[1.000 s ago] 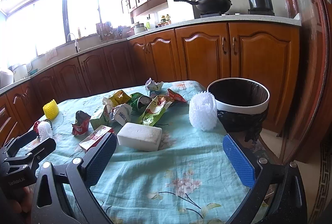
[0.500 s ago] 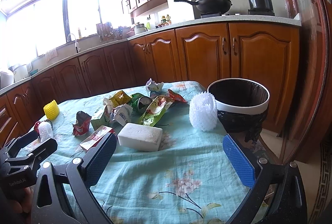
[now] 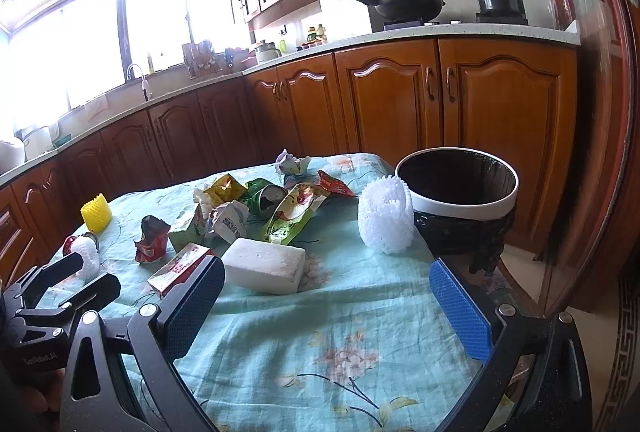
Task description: Collect trash
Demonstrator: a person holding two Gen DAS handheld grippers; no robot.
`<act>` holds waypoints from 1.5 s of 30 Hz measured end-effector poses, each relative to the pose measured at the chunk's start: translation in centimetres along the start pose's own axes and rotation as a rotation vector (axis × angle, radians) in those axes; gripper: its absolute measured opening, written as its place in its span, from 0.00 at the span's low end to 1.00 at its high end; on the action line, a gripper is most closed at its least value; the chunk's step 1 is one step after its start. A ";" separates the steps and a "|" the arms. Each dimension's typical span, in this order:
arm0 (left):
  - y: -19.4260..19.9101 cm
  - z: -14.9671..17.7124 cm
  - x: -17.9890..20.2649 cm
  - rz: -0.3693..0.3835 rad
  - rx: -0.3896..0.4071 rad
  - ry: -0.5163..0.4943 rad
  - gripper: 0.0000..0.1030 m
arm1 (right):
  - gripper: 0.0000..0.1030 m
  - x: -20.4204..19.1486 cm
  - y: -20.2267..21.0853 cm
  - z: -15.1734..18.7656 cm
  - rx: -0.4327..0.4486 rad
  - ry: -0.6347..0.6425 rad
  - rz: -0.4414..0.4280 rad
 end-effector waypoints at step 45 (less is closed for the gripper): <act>-15.6 -4.5 3.0 0.212 -0.271 -0.040 0.13 | 0.19 8.0 -12.1 -2.1 -0.259 -0.132 -0.019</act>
Point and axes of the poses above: each gripper's, at about its wrist camera, not at the fingertips, and y roughly against the way its jaws point, x to its right, z to its underside, the point moved 3 cm from there along -y, roughly the way its jaws point, and after that the axes turned 4 degrees about -y, right-handed, at the moved point
